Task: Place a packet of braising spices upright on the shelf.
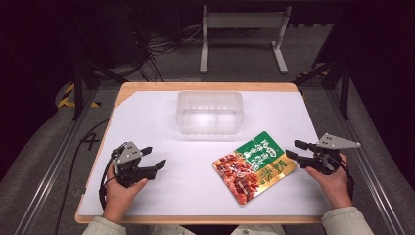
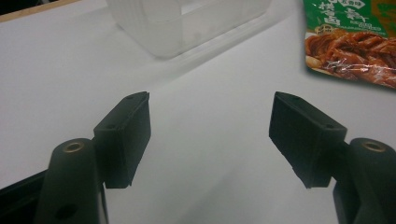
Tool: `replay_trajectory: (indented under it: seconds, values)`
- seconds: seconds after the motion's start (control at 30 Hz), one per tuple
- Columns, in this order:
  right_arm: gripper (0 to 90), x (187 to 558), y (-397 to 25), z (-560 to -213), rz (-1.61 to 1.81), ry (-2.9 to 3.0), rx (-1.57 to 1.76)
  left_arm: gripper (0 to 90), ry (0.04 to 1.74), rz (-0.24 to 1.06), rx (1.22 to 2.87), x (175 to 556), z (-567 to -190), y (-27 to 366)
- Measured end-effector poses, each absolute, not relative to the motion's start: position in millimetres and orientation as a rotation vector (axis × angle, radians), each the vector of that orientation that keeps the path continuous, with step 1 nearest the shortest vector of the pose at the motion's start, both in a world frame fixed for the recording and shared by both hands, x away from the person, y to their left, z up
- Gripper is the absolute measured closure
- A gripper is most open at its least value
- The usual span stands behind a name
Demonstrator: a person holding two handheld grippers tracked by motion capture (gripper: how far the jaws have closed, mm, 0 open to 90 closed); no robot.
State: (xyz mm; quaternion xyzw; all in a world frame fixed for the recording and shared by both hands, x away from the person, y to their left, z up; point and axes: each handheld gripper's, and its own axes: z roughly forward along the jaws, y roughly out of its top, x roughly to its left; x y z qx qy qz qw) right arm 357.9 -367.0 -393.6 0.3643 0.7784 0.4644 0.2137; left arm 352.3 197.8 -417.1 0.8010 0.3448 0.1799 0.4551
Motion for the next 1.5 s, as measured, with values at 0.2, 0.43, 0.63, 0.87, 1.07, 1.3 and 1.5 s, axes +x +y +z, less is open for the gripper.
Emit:
replay_trajectory:
  seconds: [0.2,0.43,0.63,0.87,1.07,1.3,1.5]
  values:
    - [44.7,360.3,-364.3,-385.9,1.303,2.185,1.012,30.2,0.843,0.455,1.987,351.5,-417.1,196.3]
    - [33.4,368.2,-360.8,-378.3,1.248,2.231,1.051,29.9,0.847,0.455,1.993,352.4,-418.4,197.2]
    - [27.5,373.5,-360.8,-376.0,1.237,2.245,1.072,29.5,0.852,0.449,1.991,352.0,-419.6,197.8]
    - [26.0,382.1,-361.9,-387.9,1.211,2.308,1.127,29.3,0.853,0.451,1.993,351.5,-419.9,199.0]
    - [25.4,388.0,-361.7,-401.2,1.178,2.358,1.157,28.8,0.856,0.447,1.992,351.8,-420.0,199.9]
    - [24.4,391.0,-360.8,-415.7,1.138,2.422,1.189,28.5,0.861,0.437,1.992,353.2,-420.9,199.8]
    - [24.0,390.7,-359.2,-423.5,1.12,2.462,1.204,28.1,0.86,0.437,1.996,354.1,-421.2,200.0]
